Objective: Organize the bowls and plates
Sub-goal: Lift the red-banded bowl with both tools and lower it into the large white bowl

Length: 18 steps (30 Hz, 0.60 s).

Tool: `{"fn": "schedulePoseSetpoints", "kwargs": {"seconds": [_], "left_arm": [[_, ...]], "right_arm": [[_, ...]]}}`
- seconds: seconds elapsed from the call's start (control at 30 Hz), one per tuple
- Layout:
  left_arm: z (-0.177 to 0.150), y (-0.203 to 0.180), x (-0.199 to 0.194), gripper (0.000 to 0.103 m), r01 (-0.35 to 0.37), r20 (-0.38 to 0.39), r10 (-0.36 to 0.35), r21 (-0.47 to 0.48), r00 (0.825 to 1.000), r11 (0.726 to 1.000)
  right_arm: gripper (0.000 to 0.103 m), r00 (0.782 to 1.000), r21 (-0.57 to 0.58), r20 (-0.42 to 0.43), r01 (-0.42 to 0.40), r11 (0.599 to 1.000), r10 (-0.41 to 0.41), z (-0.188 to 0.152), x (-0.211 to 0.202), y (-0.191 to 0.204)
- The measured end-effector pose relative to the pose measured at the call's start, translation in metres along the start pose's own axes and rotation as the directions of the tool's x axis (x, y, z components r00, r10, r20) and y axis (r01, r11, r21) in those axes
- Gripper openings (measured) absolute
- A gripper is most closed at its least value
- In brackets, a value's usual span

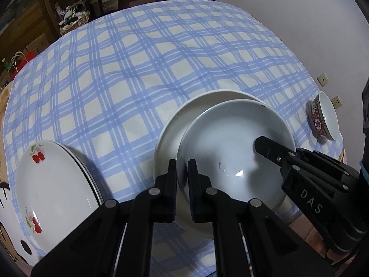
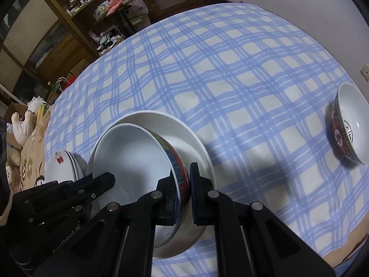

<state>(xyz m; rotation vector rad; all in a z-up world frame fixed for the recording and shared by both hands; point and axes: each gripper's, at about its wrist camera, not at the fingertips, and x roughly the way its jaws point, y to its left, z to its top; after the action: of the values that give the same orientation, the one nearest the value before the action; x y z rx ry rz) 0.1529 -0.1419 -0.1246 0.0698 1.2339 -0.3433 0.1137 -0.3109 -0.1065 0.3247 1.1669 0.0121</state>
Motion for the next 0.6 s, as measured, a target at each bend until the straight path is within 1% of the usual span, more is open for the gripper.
{"fn": "schedulePoseSetpoints", "kwargs": {"seconds": [0.17,0.4,0.5,0.6], "left_arm": [[-0.003,-0.0031,-0.001,0.01,-0.018,0.012,0.018,0.024,1.0,1.0],[-0.0043,-0.0042,-0.0032,0.01,-0.036,0.011,0.035,0.045,0.999,0.998],[-0.0048,-0.0047,-0.0035,0.011,-0.043,0.006,0.043,0.057,0.999,0.997],[-0.0047,-0.0035,-0.0037,0.011,-0.034,0.006,0.034,0.053,0.999,0.998]], "right_arm": [[0.01,1.0,-0.016,0.0,0.02,1.0,-0.02,-0.002,0.0004,0.0037],[0.01,1.0,-0.019,-0.024,0.012,1.0,-0.013,-0.0037,0.0018,0.0017],[0.01,0.999,-0.037,-0.037,0.031,0.999,-0.033,-0.0052,0.0033,0.0042],[0.01,0.999,-0.031,-0.041,0.026,0.999,-0.027,-0.0054,0.0037,0.0048]]}}
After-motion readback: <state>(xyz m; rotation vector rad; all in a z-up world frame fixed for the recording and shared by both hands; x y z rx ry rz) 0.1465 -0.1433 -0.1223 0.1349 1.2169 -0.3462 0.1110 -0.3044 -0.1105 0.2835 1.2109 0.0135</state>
